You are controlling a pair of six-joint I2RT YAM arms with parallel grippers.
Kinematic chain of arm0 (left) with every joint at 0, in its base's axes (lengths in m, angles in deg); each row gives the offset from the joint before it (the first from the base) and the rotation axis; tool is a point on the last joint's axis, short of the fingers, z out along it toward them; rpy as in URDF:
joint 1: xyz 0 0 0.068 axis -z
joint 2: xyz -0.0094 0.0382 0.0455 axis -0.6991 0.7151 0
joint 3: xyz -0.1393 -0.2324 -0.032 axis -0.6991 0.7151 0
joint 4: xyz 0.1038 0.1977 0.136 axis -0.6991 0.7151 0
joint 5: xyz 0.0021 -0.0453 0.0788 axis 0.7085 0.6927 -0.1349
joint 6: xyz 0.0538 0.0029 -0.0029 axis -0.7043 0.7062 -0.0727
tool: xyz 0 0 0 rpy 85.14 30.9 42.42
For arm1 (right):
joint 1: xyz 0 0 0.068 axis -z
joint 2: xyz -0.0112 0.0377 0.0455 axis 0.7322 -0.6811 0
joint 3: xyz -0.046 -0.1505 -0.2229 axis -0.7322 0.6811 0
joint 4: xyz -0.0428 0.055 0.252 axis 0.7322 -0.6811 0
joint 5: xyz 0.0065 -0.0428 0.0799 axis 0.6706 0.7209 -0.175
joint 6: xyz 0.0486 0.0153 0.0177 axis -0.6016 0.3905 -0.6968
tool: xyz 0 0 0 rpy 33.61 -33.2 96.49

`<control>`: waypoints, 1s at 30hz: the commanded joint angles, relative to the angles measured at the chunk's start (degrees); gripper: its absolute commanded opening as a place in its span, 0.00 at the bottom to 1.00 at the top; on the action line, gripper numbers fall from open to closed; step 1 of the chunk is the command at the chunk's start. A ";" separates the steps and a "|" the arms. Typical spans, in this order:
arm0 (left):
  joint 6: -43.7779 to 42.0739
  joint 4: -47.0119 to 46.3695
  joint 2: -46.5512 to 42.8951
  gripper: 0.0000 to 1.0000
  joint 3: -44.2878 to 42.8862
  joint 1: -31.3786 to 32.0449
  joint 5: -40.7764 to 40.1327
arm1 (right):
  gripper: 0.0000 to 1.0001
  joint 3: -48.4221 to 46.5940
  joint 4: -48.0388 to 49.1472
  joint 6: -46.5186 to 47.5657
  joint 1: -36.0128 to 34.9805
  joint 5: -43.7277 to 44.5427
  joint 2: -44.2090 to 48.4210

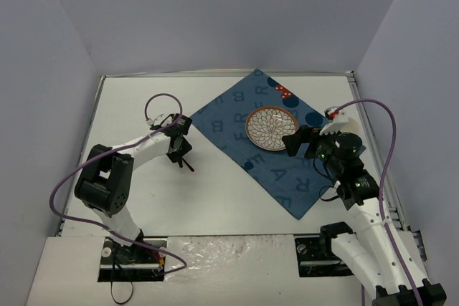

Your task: Set the dinner table for one person

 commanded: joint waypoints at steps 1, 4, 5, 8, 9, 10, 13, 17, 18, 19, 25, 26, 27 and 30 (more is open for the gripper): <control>2.05 -0.22 0.58 0.32 -2.94 0.14 -1.11 | 1.00 -0.37 3.56 1.06 -0.56 -0.21 0.83; 2.58 -0.50 1.44 0.30 -2.51 0.14 -0.62 | 1.00 -0.37 3.38 1.17 -0.75 0.06 1.02; 2.59 -0.57 1.67 0.29 -2.39 0.03 -0.61 | 1.00 -0.43 3.42 1.22 -0.75 0.12 1.13; 2.50 -0.58 2.29 0.26 -2.15 -0.17 -0.57 | 1.00 -0.55 3.46 1.25 -0.86 0.26 1.10; 2.50 -0.50 2.46 0.24 -2.14 -0.34 -0.44 | 1.00 -0.55 3.46 1.25 -0.95 0.30 1.06; 2.50 -0.41 2.62 0.23 -2.13 -0.49 -0.33 | 1.00 -0.55 3.46 1.25 -1.03 0.33 1.04; 2.50 0.26 2.90 0.17 -2.06 -0.76 -0.38 | 1.00 -0.55 3.46 1.38 -1.17 0.33 1.24; 2.47 1.32 3.20 0.08 -1.93 -1.00 -0.45 | 1.00 -0.37 3.42 1.56 -1.19 0.72 1.71; 2.42 1.64 3.29 0.05 -1.89 -1.00 -0.35 | 1.00 -0.37 3.37 1.60 -1.19 0.77 1.80; 2.42 2.03 3.39 0.03 -1.88 -1.09 -0.21 | 1.00 -0.29 3.37 1.61 -1.24 0.82 1.90; 1.72 2.86 3.48 0.00 -0.91 -1.70 0.96 | 1.00 -0.20 3.37 1.61 -1.28 0.77 1.99; 1.63 2.91 3.40 0.00 -1.07 -1.71 0.97 | 1.00 -0.20 3.37 1.53 -1.28 0.77 2.07; 0.42 3.59 3.34 0.00 -1.40 -1.60 0.76 | 1.00 -0.15 3.37 1.57 -1.28 0.82 2.08; -3.50 4.95 2.45 0.00 -2.53 -1.33 0.76 | 1.00 -0.11 3.28 1.52 -1.28 0.87 2.09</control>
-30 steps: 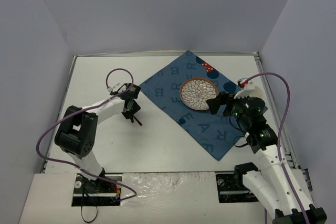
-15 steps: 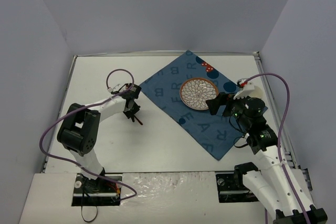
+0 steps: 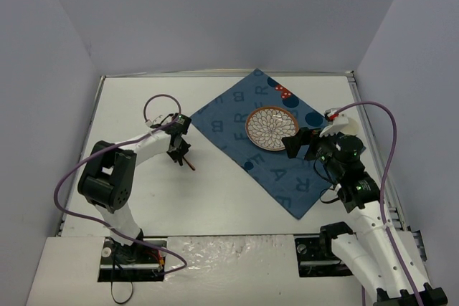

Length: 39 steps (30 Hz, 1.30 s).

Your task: Set the dinner table for one person

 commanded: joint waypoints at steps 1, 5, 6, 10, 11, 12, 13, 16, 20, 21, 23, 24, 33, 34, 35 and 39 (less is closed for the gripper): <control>-6.19 4.91 -0.93 0.00 -1.92 0.16 -0.87 | 1.00 -0.47 3.34 0.46 -0.52 0.86 0.52; -12.90 6.04 -4.23 0.00 -4.14 1.12 -2.94 | 1.00 -0.64 3.27 0.37 -0.52 0.89 0.62; -16.42 6.08 -5.13 0.00 -5.27 1.36 -3.45 | 1.00 -0.83 3.23 0.28 -0.52 0.94 0.71; -24.13 4.02 -8.48 0.00 -6.52 1.54 -4.24 | 1.00 -1.23 2.96 -0.09 -0.52 0.70 0.73; -27.15 2.87 -8.94 0.00 -6.81 1.61 -4.20 | 1.00 -1.41 2.65 -0.48 -0.52 0.69 0.82; -28.62 2.60 -9.22 0.00 -7.23 1.63 -4.33 | 1.00 -1.51 2.45 -0.55 -0.52 0.69 0.91; -30.22 2.31 -9.33 0.00 -7.97 1.63 -4.46 | 1.00 -1.79 2.28 -0.76 -0.52 0.69 1.06; -35.47 0.89 -9.10 0.00 -10.38 1.63 -3.56 | 1.00 -2.69 1.67 -1.21 -0.52 0.69 1.41; -44.18 -2.46 -6.78 0.00 -14.72 1.78 1.27 | 1.00 -3.51 0.65 -1.41 -0.52 1.30 1.97; -46.61 -3.11 -5.70 0.00 -16.46 1.80 2.92 | 1.00 -3.77 0.32 -1.42 -0.52 1.42 2.06; -50.49 -3.12 -3.04 0.00 -20.92 1.81 6.29 | 1.00 -4.53 -0.60 -1.34 -0.52 1.57 2.06; -52.10 -3.02 -1.73 0.00 -22.89 1.91 8.20 | 1.00 -4.99 -1.10 -1.24 -0.52 1.62 2.01; -64.55 1.32 13.02 0.00 -43.13 2.63 19.06 | 1.00 -7.35 -5.62 0.22 -0.52 2.36 3.19; -65.44 2.09 15.28 0.00 -45.26 2.69 20.34 | 1.00 -7.50 -6.08 0.37 -0.52 2.36 3.30; -66.10 2.96 16.24 0.00 -46.64 2.76 21.64 | 1.00 -7.50 -6.51 0.65 -0.52 2.36 3.38; -71.18 5.21 22.28 0.00 -54.13 3.25 25.01 | 1.00 -7.80 -8.03 0.55 -0.52 2.84 3.77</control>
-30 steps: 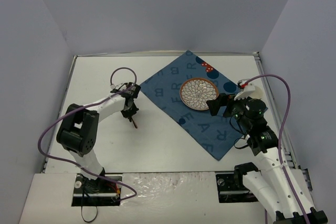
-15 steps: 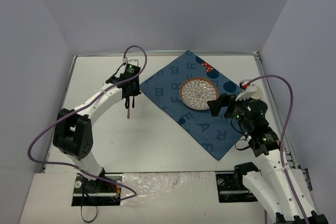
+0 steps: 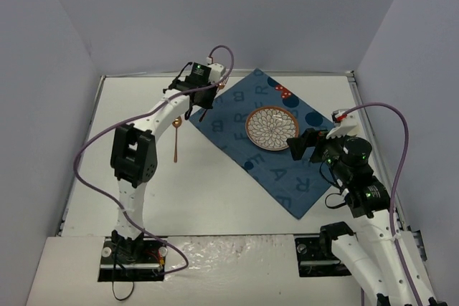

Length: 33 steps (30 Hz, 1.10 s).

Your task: Set the dinner table for one person

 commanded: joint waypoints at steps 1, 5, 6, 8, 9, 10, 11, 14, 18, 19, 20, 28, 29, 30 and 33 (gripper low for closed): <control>-8.21 2.53 4.03 0.00 -9.31 0.80 6.70 | 1.00 -3.06 0.33 0.70 -0.52 1.37 0.55; -11.80 5.52 8.98 0.00 -17.61 0.80 7.64 | 1.00 -2.80 -0.52 0.28 -0.52 1.62 0.63; -12.04 5.73 9.93 0.00 -18.89 0.83 7.97 | 1.00 -2.66 -0.56 0.13 -0.52 1.73 0.56; -12.30 6.04 11.81 0.00 -21.46 0.85 8.51 | 1.00 -2.45 -0.61 -0.15 -0.52 1.85 0.35; -12.17 6.08 12.70 0.00 -22.64 0.81 8.69 | 1.00 -2.46 -0.61 -0.26 -0.52 1.79 0.13; -11.99 5.99 13.42 0.00 -23.23 0.85 9.00 | 1.00 -2.50 -0.61 -0.31 -0.52 1.74 -0.18; -11.79 5.88 14.06 0.00 -23.77 0.88 9.32 | 1.00 -2.54 -0.61 -0.34 -0.52 1.73 -0.46; -11.17 4.72 15.43 0.00 -24.56 0.89 10.37 | 1.00 -2.62 -0.70 -0.42 -0.52 1.97 -1.12; -9.31 3.88 17.43 0.00 -26.08 0.97 11.68 | 1.00 -2.68 -0.53 -0.61 -0.52 1.89 -2.34; -8.87 3.56 18.08 0.00 -26.57 0.97 11.79 | 1.00 -2.62 -0.53 -0.61 -0.52 1.89 -2.61; -8.66 3.10 18.44 0.00 -26.78 0.97 11.74 | 1.00 -2.47 -0.48 -0.61 -0.52 2.04 -2.67; -7.46 1.80 21.35 0.00 -27.90 1.01 10.87 | 1.00 -2.01 -0.35 -0.43 -0.52 2.64 -3.32; -7.63 2.01 21.70 0.00 -28.25 0.97 10.73 | 1.00 -2.01 -0.35 -0.43 -0.52 2.68 -3.41; -7.72 2.23 22.18 0.00 -28.64 0.97 10.52 | 1.00 -2.01 -0.31 -0.43 -0.52 2.68 -3.41; -8.23 2.93 23.13 0.00 -29.65 1.03 10.22 | 1.00 -1.90 -0.15 -0.41 -0.52 2.68 -3.72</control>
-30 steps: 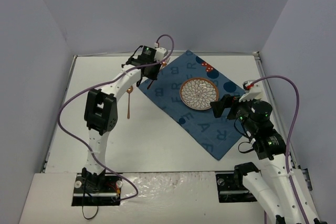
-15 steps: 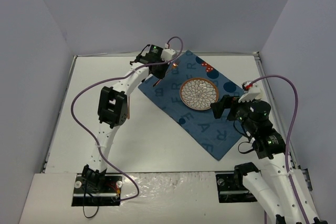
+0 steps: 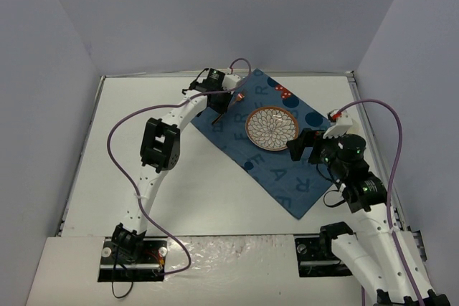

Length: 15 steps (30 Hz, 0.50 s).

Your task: Set the dinner table for one person

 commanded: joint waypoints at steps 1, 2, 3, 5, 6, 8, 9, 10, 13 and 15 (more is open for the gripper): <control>-0.18 -2.27 -1.91 0.00 -4.82 0.36 -0.45 | 1.00 -1.54 3.26 -0.27 -0.52 1.01 -1.10; -0.25 -2.23 -1.85 0.00 -4.82 0.35 -0.45 | 1.00 -1.45 3.31 -0.25 -0.52 1.01 -1.13; -0.31 -2.18 -1.80 0.00 -4.82 0.35 -0.40 | 1.00 -1.35 3.37 -0.25 -0.52 1.01 -1.13; -0.51 -2.11 -1.60 0.00 -4.89 0.28 -0.19 | 1.00 -1.35 3.43 -0.25 -0.52 0.94 -1.47; -0.66 -2.05 -1.49 0.00 -4.90 0.26 -0.09 | 1.00 -1.37 3.48 -0.25 -0.52 0.90 -1.54; -1.02 -1.87 -1.22 0.00 -5.00 0.26 0.04 | 1.00 -1.39 3.59 -0.25 -0.47 0.83 -1.48; -1.12 -1.71 -1.01 0.00 -5.14 0.26 0.04 | 1.00 -1.32 3.60 -0.25 -0.46 0.86 -1.48; -1.21 -1.37 -0.75 0.00 -5.37 0.28 0.04 | 1.00 -1.22 3.54 -0.25 -0.52 0.92 -1.48; -1.62 -0.74 -0.12 0.00 -5.78 0.41 0.21 | 1.00 -0.81 3.76 -0.47 -0.52 0.92 -1.48; -1.91 -0.58 0.15 0.00 -5.78 0.38 0.37 | 1.00 -0.57 3.91 -0.64 -0.52 0.76 -1.51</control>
